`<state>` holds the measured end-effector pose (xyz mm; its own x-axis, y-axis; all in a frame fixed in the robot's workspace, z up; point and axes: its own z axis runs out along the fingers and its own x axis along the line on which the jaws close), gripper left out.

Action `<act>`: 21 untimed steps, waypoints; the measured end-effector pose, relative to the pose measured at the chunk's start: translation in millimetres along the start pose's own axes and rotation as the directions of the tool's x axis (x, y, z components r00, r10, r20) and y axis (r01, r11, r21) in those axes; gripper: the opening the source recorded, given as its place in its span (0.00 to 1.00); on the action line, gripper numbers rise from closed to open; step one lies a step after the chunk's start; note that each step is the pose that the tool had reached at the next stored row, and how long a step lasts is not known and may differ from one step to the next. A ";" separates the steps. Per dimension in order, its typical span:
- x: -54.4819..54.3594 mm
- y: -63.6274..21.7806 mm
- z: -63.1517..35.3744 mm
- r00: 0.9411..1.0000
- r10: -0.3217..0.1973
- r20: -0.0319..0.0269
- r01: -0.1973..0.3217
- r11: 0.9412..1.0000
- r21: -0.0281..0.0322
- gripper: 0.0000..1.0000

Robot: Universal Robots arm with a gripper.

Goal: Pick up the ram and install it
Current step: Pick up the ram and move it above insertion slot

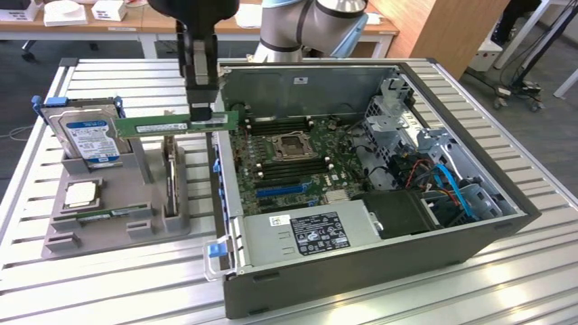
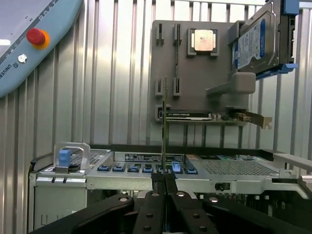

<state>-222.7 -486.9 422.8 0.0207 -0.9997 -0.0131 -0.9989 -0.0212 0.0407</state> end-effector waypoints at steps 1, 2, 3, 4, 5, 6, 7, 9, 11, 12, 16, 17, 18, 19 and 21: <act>0.0 -2.3 -0.1 1.000 0.000 0.000 0.000 1.000 0.000 0.11; 0.1 -4.6 -0.2 1.000 0.000 0.000 0.000 1.000 -0.001 0.11; 0.1 -6.9 -0.3 1.000 0.000 0.000 0.000 1.000 -0.001 0.11; 0.2 -9.2 -0.4 1.000 0.000 0.000 0.000 1.000 -0.001 0.11; 0.2 -11.5 -0.5 1.000 0.000 0.000 0.000 1.000 -0.001 0.11; 0.3 -13.7 -0.6 1.000 0.000 0.000 0.000 1.000 -0.001 0.11; 0.3 -16.0 -0.7 1.000 0.000 0.000 0.000 1.000 -0.002 0.11; 0.4 -20.5 -0.9 1.000 0.000 0.000 0.000 1.000 -0.002 0.11; 0.5 -24.5 -1.1 1.000 0.000 0.000 0.000 1.000 -0.002 0.11; 0.5 -26.3 -1.2 1.000 0.000 0.000 0.000 1.000 -0.003 0.11; 0.7 -34.3 -1.6 1.000 0.000 0.000 0.000 1.000 -0.003 0.11; 0.7 -36.9 -1.7 1.000 0.000 0.000 0.000 1.000 -0.004 0.11; 0.8 -39.9 -1.8 1.000 0.000 0.000 0.000 1.000 -0.004 0.11; 0.9 -43.1 -1.9 1.000 0.000 0.000 0.000 1.000 -0.005 0.11; 1.0 -49.8 -2.2 1.000 0.000 0.000 0.000 1.000 -0.006 0.11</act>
<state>-172.8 -486.8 422.9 0.0204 -0.9997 -0.0133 -0.9987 -0.0210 0.0467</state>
